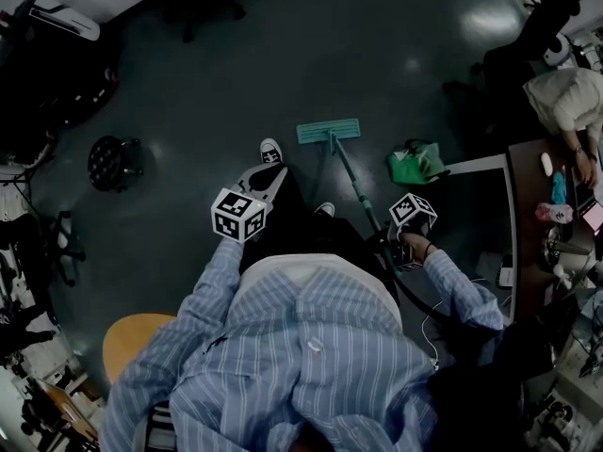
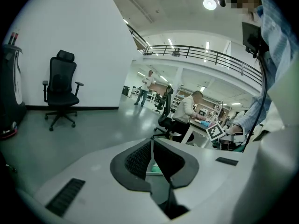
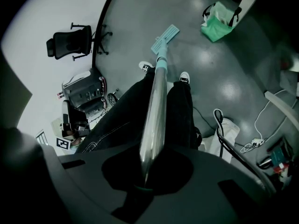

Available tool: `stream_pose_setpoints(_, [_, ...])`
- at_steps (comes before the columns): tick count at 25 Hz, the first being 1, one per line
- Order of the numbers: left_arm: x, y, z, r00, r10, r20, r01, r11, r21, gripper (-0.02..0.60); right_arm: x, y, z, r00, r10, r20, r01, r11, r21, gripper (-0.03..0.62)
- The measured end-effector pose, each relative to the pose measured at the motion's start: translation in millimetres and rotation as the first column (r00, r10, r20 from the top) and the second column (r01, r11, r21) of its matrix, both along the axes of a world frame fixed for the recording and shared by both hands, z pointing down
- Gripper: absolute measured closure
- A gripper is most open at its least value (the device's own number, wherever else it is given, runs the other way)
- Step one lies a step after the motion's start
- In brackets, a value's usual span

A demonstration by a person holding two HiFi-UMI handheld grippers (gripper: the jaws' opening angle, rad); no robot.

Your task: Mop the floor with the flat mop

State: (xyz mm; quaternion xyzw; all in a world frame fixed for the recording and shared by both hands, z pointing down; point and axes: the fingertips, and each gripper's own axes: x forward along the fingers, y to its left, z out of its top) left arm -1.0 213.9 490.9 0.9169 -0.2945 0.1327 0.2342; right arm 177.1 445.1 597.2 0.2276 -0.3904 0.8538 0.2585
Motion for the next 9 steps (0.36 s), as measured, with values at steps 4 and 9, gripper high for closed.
stream_pose_setpoints(4, [1.8, 4.3, 1.0, 1.000, -0.009, -0.006, 0.010, 1.000, 0.003, 0.564, 4.8, 5.4, 3.5, 1.000, -0.008, -0.005, 0.008, 1.000, -0.015, 0.574])
stream_pose_setpoints(9, [5.3, 1.3, -0.2, 1.000, -0.009, -0.012, 0.009, 1.000, 0.014, 0.563, 7.7, 3.1, 3.8, 1.000, 0.001, -0.022, -0.001, 1.000, -0.009, 0.574])
